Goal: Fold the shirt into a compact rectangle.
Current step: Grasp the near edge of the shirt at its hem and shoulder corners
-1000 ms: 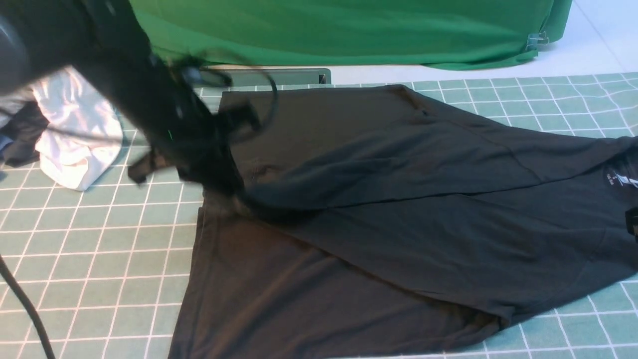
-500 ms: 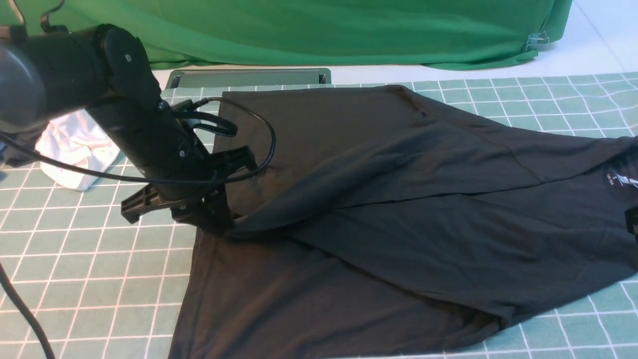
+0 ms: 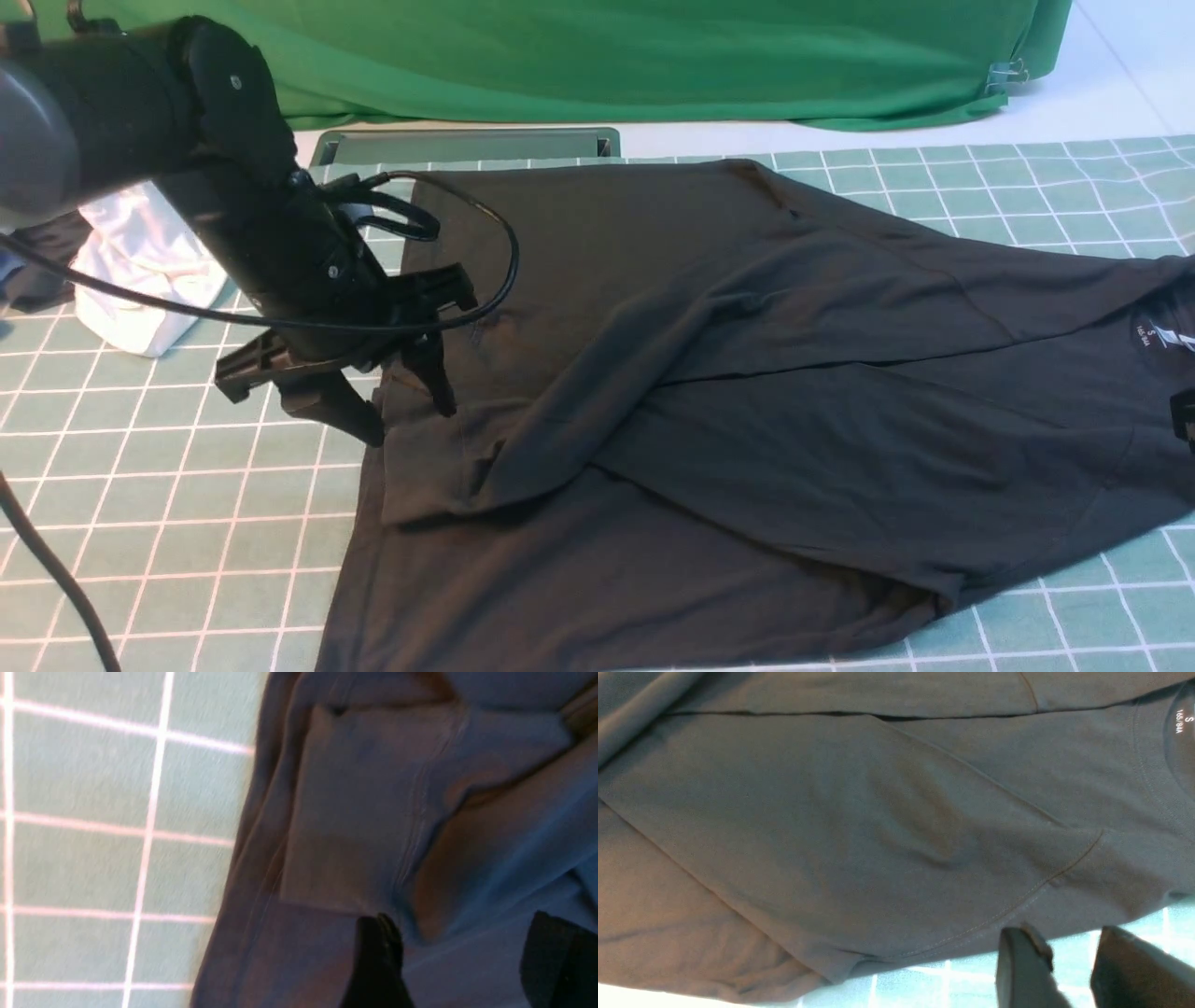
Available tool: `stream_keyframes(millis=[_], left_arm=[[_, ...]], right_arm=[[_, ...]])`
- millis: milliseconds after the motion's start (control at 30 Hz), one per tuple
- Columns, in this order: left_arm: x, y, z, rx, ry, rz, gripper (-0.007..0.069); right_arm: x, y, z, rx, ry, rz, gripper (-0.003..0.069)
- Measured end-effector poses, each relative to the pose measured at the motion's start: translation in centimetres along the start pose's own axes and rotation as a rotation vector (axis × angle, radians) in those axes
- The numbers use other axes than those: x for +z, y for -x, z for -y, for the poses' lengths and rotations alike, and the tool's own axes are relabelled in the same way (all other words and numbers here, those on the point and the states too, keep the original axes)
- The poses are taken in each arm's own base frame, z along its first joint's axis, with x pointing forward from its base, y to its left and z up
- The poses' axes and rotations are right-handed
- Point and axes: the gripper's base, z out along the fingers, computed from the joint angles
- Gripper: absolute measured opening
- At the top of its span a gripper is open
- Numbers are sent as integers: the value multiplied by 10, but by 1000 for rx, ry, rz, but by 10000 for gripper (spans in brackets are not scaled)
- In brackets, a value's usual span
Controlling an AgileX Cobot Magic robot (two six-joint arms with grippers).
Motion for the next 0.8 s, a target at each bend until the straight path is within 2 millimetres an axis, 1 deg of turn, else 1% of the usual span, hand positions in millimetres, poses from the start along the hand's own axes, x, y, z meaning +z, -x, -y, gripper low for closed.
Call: stream_keyframes(millis=[167, 333, 533, 733, 800], left_arm=[[16, 2, -8, -12, -1, 80, 412], [32, 3, -16, -15, 5, 155, 393], [51, 5, -22, -23, 33, 147, 375], [66, 10, -25, -50, 44, 137, 375], [67, 10, -26, -52, 47, 136, 375]], right_arm=[[0, 0, 0, 0, 0, 0, 242], [0, 0, 0, 0, 0, 1, 241], [0, 0, 0, 0, 0, 1, 241], [0, 0, 0, 0, 0, 1, 241], [0, 0, 0, 0, 0, 1, 241]])
